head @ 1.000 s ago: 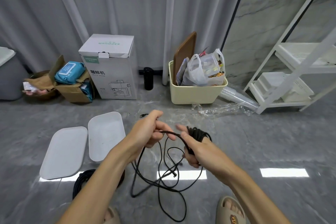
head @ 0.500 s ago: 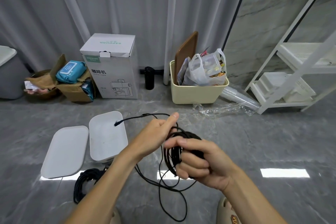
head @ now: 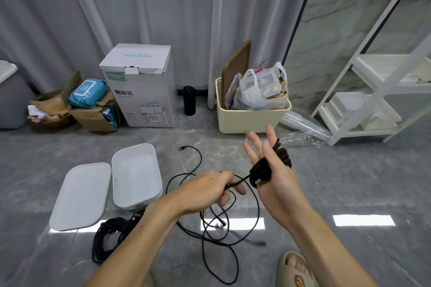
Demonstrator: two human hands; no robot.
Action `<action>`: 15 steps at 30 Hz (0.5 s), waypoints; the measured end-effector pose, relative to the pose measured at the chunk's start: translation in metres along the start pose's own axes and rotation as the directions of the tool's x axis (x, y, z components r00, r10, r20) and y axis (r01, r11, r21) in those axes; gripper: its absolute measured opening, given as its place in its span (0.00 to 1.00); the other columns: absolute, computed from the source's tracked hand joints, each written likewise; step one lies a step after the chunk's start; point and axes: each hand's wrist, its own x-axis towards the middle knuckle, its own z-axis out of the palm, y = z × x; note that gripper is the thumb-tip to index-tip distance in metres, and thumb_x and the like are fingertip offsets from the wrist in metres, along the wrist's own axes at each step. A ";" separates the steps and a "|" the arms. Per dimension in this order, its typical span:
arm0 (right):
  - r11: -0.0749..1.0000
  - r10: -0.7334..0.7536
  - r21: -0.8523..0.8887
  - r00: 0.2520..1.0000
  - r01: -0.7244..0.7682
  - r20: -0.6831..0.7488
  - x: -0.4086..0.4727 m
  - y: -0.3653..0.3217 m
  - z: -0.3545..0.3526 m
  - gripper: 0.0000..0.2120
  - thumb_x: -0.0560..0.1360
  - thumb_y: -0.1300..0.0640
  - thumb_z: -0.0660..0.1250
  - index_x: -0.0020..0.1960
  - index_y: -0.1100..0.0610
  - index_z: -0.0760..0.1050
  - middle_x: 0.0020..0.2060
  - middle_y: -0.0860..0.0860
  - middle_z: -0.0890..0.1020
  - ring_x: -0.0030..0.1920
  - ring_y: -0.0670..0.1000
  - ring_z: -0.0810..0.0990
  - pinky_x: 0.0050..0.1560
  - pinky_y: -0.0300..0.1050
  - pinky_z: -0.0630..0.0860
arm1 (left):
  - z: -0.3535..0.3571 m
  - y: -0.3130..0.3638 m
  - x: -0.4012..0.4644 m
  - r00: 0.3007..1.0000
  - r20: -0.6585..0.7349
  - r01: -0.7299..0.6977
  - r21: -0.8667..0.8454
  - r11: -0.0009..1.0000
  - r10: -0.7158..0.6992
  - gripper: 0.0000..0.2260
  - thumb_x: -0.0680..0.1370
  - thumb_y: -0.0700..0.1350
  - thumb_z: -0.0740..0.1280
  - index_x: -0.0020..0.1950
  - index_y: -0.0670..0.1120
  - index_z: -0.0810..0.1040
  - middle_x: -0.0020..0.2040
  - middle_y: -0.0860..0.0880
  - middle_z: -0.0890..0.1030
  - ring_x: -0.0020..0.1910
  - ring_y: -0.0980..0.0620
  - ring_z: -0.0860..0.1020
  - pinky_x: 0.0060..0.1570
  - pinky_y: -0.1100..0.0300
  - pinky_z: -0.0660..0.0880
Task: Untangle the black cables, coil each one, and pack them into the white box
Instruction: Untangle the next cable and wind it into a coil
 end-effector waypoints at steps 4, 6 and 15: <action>0.688 -0.124 -0.723 0.991 0.055 -0.042 0.002 0.013 -0.012 0.21 0.81 0.42 0.61 0.68 0.24 0.57 0.66 0.36 0.74 0.67 0.32 0.68 0.72 0.40 0.59 | -0.008 0.000 -0.003 0.999 -0.024 -0.025 0.015 1.000 0.026 0.29 0.83 0.53 0.44 0.45 0.53 0.86 0.29 0.53 0.71 0.34 0.53 0.69 0.60 0.51 0.72; 0.519 -0.095 -0.853 0.995 0.050 0.001 0.002 0.019 -0.018 0.20 0.83 0.44 0.57 0.70 0.28 0.56 0.52 0.40 0.83 0.60 0.29 0.73 0.65 0.32 0.60 | -0.013 0.003 -0.005 0.996 -0.068 -0.052 0.010 0.999 0.053 0.30 0.83 0.52 0.44 0.42 0.49 0.86 0.28 0.53 0.68 0.32 0.54 0.65 0.50 0.54 0.71; 0.700 0.497 -0.650 0.855 -0.295 0.146 -0.011 0.007 -0.002 0.26 0.83 0.40 0.53 0.57 0.61 0.77 0.21 0.48 0.59 0.26 0.53 0.53 0.44 0.43 0.73 | -0.023 0.000 -0.002 0.961 -0.252 -0.136 -0.079 0.988 0.113 0.24 0.75 0.60 0.53 0.29 0.49 0.76 0.35 0.51 0.79 0.40 0.56 0.75 0.59 0.47 0.72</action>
